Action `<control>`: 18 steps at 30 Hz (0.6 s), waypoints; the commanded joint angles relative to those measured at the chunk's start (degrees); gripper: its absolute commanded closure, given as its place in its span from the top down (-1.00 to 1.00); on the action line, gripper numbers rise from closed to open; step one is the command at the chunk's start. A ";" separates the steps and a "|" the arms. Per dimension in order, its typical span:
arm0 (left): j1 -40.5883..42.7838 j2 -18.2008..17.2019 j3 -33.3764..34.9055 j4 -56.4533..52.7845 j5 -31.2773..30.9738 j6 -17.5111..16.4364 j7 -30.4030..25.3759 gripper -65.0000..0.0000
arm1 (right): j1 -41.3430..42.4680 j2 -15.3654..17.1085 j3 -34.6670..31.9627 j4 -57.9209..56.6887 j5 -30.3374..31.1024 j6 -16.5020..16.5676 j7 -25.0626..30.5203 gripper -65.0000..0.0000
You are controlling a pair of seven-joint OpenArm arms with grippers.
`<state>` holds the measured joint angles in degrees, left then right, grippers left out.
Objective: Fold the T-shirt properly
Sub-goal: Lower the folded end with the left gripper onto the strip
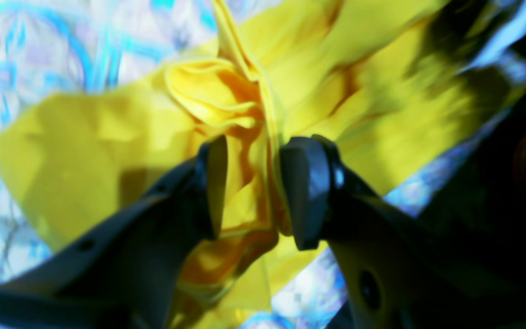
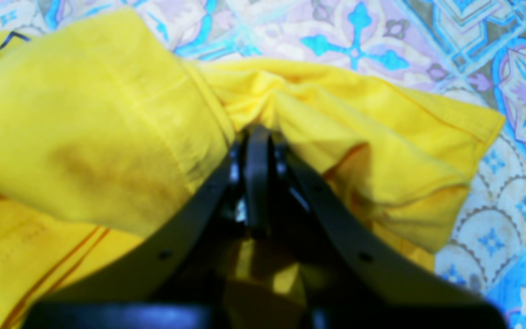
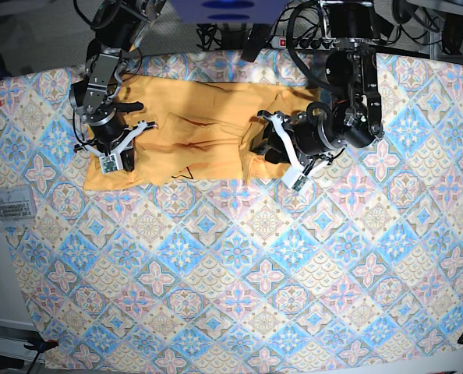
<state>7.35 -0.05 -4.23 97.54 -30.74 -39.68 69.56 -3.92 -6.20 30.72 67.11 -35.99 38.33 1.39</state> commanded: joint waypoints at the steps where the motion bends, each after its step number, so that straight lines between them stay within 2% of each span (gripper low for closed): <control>1: -0.63 -1.22 -0.12 0.88 -2.36 -0.32 0.20 -0.30 | -1.57 -0.27 0.18 -1.05 -5.02 1.67 -7.85 -1.00; 4: -0.01 -2.80 -2.76 0.88 -5.70 -0.32 1.08 -0.30 | -1.57 -0.27 0.18 -1.05 -5.02 1.67 -7.85 -1.00; 7: 0.69 -2.89 -6.19 0.88 -8.34 -0.32 1.34 -0.30 | -1.57 -0.27 0.18 -1.05 -5.02 1.67 -7.85 -1.00; 10: 0.69 -4.21 -8.12 0.88 -8.07 -0.32 2.66 -0.31 | -1.48 -0.27 0.18 -1.05 -5.02 1.67 -7.85 -1.00; 12: 0.69 -4.74 -7.33 0.79 -6.66 -0.32 1.61 -0.31 | -1.40 -0.27 0.18 -1.05 -5.02 1.67 -7.85 -1.00; 18: 0.07 -4.56 -3.38 -6.15 4.24 -0.32 -4.20 -0.31 | -1.57 -0.27 0.18 -1.05 -5.02 1.67 -7.85 -1.00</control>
<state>7.77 -4.27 -7.40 90.61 -25.58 -39.79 65.93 -3.88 -6.20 30.76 67.11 -35.97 38.33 1.41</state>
